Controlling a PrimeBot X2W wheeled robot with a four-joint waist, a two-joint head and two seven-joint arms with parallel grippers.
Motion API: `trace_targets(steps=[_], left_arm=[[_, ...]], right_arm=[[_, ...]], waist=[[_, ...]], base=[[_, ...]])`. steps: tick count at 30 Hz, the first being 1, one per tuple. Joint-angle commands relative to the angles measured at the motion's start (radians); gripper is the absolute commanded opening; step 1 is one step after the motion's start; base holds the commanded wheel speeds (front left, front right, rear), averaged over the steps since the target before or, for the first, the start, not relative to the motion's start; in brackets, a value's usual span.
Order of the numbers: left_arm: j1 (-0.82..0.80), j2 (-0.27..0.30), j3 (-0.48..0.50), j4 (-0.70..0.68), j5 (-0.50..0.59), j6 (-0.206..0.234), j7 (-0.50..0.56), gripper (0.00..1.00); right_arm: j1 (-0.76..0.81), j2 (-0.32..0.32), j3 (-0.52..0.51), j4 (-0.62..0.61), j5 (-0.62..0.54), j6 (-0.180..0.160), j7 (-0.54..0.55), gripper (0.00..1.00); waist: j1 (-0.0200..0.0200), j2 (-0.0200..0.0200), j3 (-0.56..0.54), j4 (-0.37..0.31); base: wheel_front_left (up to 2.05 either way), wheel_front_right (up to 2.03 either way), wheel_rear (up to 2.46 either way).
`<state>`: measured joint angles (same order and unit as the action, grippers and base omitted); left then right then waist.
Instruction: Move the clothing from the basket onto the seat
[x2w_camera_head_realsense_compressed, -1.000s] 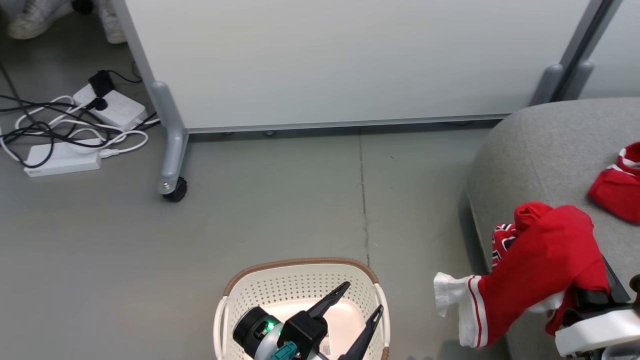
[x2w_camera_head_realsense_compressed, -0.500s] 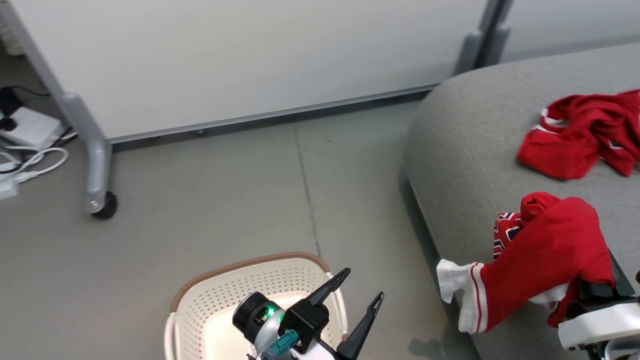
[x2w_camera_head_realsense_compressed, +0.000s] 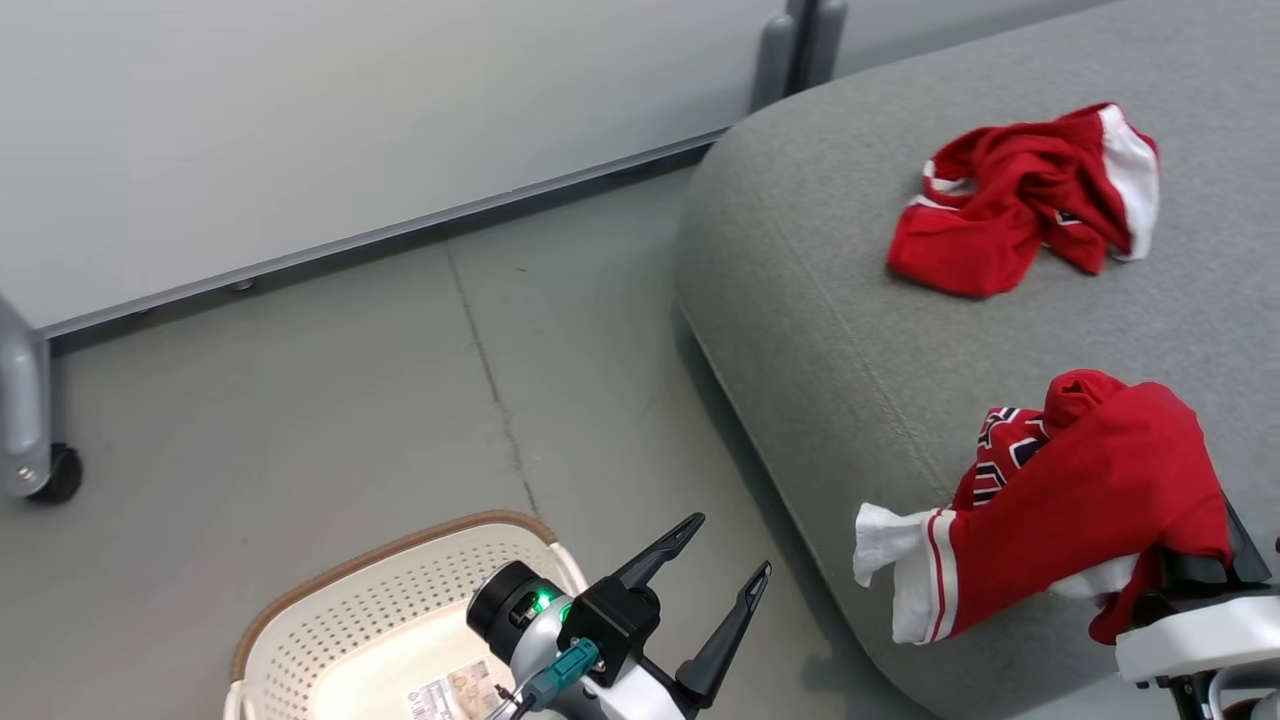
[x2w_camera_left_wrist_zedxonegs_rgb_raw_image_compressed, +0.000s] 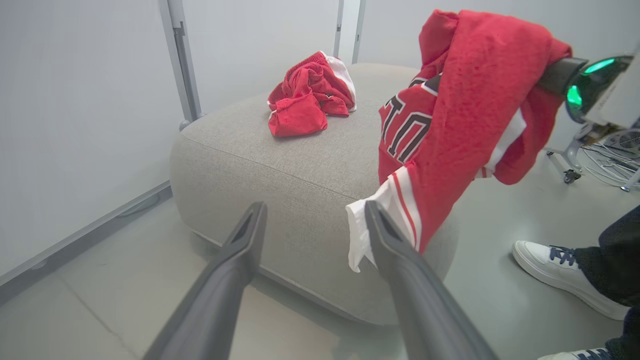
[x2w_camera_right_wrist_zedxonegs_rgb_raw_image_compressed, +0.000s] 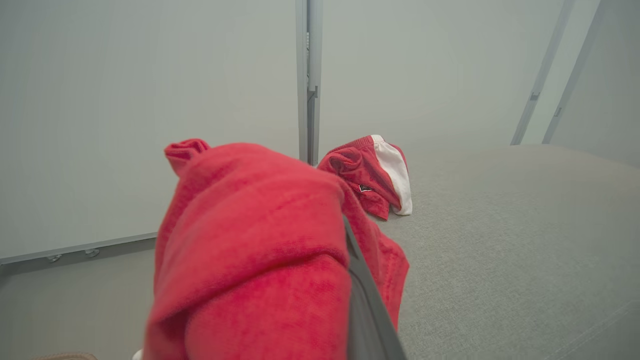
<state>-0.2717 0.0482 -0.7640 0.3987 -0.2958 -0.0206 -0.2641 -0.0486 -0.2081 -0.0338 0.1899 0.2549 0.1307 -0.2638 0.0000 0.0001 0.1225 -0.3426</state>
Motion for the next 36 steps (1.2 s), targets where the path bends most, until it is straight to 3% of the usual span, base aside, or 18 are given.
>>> trace_targets(steps=[1, 13, 36], left_arm=[[-0.011, 0.005, 0.002, 0.0, -0.002, 0.0, 0.001, 1.0], [-0.019, 0.004, -0.015, 0.0, -0.011, 0.001, 0.001, 1.0], [-0.027, 0.004, -0.027, -0.013, -0.019, 0.018, 0.001, 1.0]], right_arm=[[-0.007, 0.0, -0.005, 0.0, 0.005, 0.0, -0.001, 0.0], [-0.003, -0.003, -0.004, 0.006, 0.011, 0.0, -0.001, 0.0], [-0.049, -0.007, -0.05, -0.02, 0.046, 0.0, -0.001, 0.0]], waist=[[0.0, -0.0001, 0.006, -0.03], [0.0, -0.0001, 0.004, -0.102], [0.0, -0.0001, 0.02, -0.073]], base=[[0.0, 0.0, 0.0], [0.0, 0.0, 0.0], [0.0, 0.0, 0.0]])
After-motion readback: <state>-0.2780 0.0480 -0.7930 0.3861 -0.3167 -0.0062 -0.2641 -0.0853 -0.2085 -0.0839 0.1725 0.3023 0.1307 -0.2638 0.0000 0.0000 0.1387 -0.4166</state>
